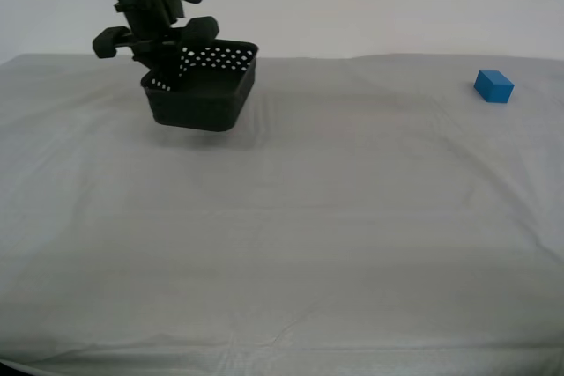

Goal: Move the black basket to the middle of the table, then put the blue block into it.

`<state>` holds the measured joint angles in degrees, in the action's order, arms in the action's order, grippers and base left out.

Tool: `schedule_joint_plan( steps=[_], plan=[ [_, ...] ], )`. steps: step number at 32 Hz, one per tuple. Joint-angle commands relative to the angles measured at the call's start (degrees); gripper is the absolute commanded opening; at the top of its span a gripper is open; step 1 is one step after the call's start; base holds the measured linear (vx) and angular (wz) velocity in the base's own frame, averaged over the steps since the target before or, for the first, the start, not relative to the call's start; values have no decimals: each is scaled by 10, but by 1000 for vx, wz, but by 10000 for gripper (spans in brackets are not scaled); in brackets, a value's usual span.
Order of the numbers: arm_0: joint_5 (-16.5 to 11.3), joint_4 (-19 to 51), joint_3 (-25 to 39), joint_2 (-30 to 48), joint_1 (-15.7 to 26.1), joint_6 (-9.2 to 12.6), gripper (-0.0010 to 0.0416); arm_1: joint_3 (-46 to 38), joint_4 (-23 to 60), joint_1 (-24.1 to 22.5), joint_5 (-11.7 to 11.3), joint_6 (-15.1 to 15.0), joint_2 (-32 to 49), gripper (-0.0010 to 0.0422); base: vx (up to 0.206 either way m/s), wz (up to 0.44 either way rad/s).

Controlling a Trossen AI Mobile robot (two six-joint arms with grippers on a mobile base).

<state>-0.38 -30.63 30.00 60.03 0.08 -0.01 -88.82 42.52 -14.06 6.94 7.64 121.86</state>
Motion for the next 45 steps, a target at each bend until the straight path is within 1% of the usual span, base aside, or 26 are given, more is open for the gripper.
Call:
schedule_joint_plan(
  steps=[1, 4, 5, 8, 11, 14, 19, 21, 23, 26, 27, 28, 29, 30, 31, 32, 33, 35, 36, 37, 41, 42, 44, 45],
  plan=[
    [0, -2, 0, 0, 0, 0, 1, -1, -13, -47, 2, 15, -1, -1, 0, 0],
    [0, -2, 0, 0, 1, 0, 1, -1, -21, -81, 3, 24, 1, -1, 0, 0],
    [0, -2, 0, 0, 1, 0, 1, -1, -27, -109, 3, 25, 1, -1, 0, 0],
    [0, -2, 0, 0, 1, 0, 1, 0, -39, -143, 2, 28, 1, -1, 0, 0],
    [0, -1, 0, 0, 2, 0, 1, 0, -64, -173, 2, 44, 1, -1, 0, 0],
    [0, -1, 0, 0, 3, 1, 1, -2, -73, -184, 2, 47, 7, -1, 0, 0],
    [0, -1, 0, 0, 3, 2, 1, -1, -81, -186, 3, 47, 17, 0, 0, 0],
    [0, -1, 0, 0, 3, 2, 1, -1, -84, -186, 0, 47, 17, 3, 0, 0],
    [0, -1, 0, 0, 3, 2, 0, -1, -84, -186, 0, 47, 17, 27, 0, 0],
    [0, -1, 0, 0, 3, 2, 1, -1, -83, -186, -1, 48, 17, 93, 0, 0],
    [0, -1, 0, 0, 3, 2, 1, -1, -83, -186, -2, 49, 17, 107, 0, 0],
    [0, -1, 0, 0, 3, 2, 0, 0, -83, -186, -5, 54, 17, 158, 0, 0],
    [0, -1, 0, 0, 3, 2, 1, 0, -83, -186, -5, 55, 17, 172, 0, 0],
    [0, -1, 0, 0, 3, 2, 0, 0, -84, -185, -5, 55, 17, 215, 0, 0],
    [0, -1, 0, 0, 3, 2, 1, 0, -84, -185, -5, 55, 17, 227, 0, 0],
    [0, -1, 0, 0, 3, 2, 1, 0, -83, -184, -9, 55, 17, 250, 0, 0],
    [0, -1, 0, 0, 3, 2, 1, 0, -84, -183, -21, 55, 17, 268, 0, 0],
    [0, -1, 0, 0, 3, 2, 1, -1, -85, -181, -35, 55, 16, 281, 0, 0],
    [0, -2, 0, 0, 3, 2, 1, -2, -86, -177, -49, 55, 16, 289, 0, 0],
    [0, -2, 0, 0, 3, 2, 1, -5, -85, -170, -54, 54, 16, 294, 0, 0],
    [0, -2, 0, 0, 3, 1, 1, -20, -79, -135, -54, 53, 16, 295, 0, 0],
    [0, -2, 0, 0, 3, 1, 1, -26, -79, -116, -54, 52, 16, 295, 0, 0],
    [0, -2, 0, 0, 3, 0, 1, -32, -78, -96, -54, 52, 16, 295, 0, 0],
    [0, -2, 0, 0, 3, 0, 1, -35, -78, -76, -54, 47, 16, 295, 0, 0]
  ],
)
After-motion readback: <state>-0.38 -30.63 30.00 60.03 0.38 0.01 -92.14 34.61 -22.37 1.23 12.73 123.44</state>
